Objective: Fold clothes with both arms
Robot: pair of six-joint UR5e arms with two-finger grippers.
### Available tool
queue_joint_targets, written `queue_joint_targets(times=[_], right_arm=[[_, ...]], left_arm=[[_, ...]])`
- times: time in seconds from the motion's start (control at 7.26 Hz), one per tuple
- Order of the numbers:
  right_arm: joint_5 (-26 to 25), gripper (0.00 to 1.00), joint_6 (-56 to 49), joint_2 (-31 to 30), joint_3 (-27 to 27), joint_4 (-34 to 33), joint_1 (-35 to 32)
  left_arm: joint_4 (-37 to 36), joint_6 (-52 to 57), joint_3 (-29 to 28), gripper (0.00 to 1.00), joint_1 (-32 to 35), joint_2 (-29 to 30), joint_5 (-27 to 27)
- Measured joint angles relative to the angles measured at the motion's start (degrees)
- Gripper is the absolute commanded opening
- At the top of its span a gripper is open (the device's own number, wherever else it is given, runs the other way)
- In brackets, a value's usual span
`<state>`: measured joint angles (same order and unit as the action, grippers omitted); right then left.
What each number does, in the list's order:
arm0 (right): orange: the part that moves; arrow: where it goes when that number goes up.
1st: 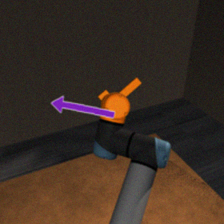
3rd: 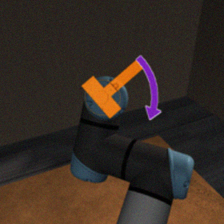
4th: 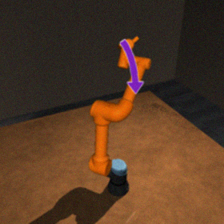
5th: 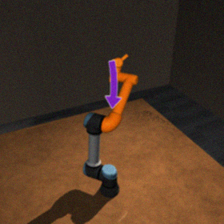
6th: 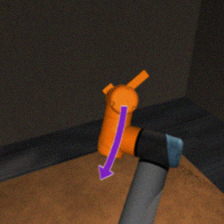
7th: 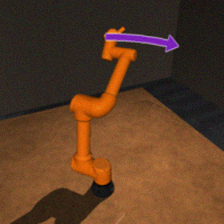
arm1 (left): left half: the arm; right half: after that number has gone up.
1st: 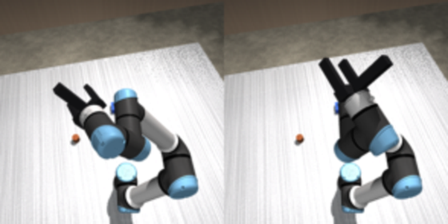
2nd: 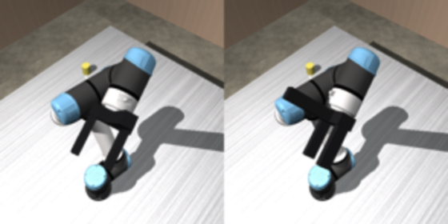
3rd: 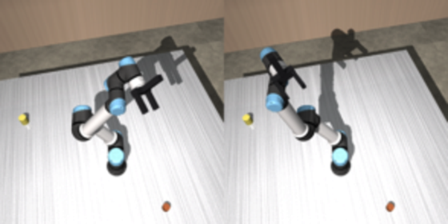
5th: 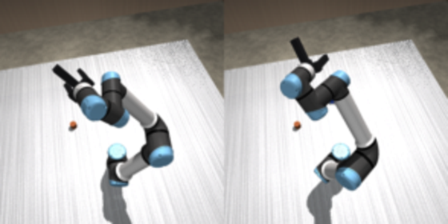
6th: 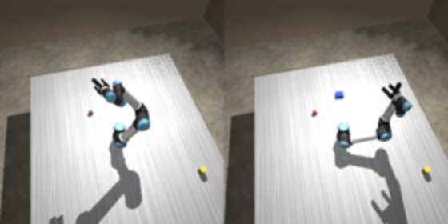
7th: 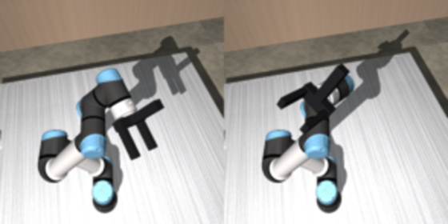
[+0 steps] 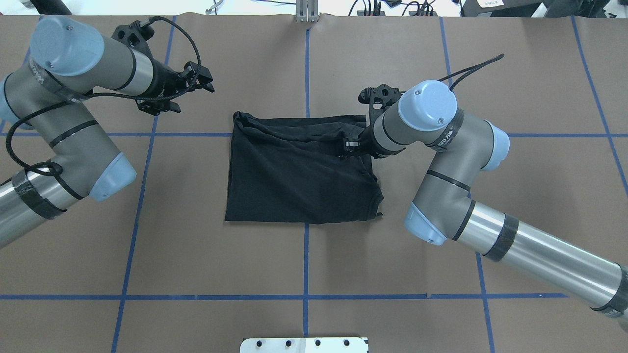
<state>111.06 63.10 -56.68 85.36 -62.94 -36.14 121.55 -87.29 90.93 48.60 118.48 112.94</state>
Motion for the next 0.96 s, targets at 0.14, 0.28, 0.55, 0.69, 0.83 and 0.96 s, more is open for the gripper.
queue_joint_targets(times=[0.14, 0.28, 0.55, 0.69, 0.83, 0.96], right_arm=[[-0.5, 0.22, -0.1, 0.1, 0.0, 0.2, 0.4], [-0.8, 0.0, -0.1, 0.2, 0.0, 0.2, 0.7], [-1.2, 0.0, -0.4, 0.1, 0.1, 0.3, 0.8], [-1.7, 0.0, -0.8, 0.2, 0.2, 0.3, 0.7], [-2.1, 0.0, -1.0, 0.2, 0.4, 0.4, 0.6], [-2.3, 0.0, -1.1, 0.3, 0.9, 0.4, 0.2]], left_arm=[[0.0, 0.0, 0.0, 1.0, 0.0, 0.0, 0.0], [0.0, 0.0, 0.0, 1.0, 0.0, -0.1, 0.0], [0.0, 0.0, -0.1, 1.0, 0.0, -0.1, 0.0], [0.0, 0.0, -0.2, 1.0, 0.0, -0.1, 0.0], [0.0, 0.0, -0.2, 1.0, 0.0, -0.1, 0.0], [0.0, 0.0, -0.2, 1.0, 0.0, -0.1, 0.0]])
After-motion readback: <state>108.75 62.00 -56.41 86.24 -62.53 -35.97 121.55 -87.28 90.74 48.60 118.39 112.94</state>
